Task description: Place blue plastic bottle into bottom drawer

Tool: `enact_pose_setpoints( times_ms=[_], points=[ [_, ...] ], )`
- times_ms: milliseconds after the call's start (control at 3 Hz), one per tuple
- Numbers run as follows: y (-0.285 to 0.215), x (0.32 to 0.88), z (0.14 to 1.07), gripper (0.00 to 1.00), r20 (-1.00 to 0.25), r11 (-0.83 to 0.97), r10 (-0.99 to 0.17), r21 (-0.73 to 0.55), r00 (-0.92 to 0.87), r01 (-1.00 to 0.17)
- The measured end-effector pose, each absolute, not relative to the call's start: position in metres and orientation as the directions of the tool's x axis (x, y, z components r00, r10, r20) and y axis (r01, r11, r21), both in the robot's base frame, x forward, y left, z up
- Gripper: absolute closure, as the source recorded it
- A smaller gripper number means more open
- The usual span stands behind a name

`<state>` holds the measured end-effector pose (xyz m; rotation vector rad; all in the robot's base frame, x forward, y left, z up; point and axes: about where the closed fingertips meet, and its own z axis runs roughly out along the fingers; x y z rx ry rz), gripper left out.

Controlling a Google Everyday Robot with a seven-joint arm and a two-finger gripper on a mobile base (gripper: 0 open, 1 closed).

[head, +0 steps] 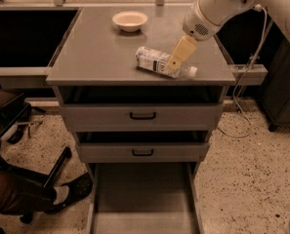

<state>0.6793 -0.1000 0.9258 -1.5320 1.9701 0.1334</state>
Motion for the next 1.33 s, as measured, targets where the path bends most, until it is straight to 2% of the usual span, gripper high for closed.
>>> enact_pose_setpoints(
  times_ms=[1333],
  points=[
    [-0.086, 0.723, 0.855, 0.00, -0.541, 0.295, -0.828, -0.199, -0.146, -0.935]
  ],
)
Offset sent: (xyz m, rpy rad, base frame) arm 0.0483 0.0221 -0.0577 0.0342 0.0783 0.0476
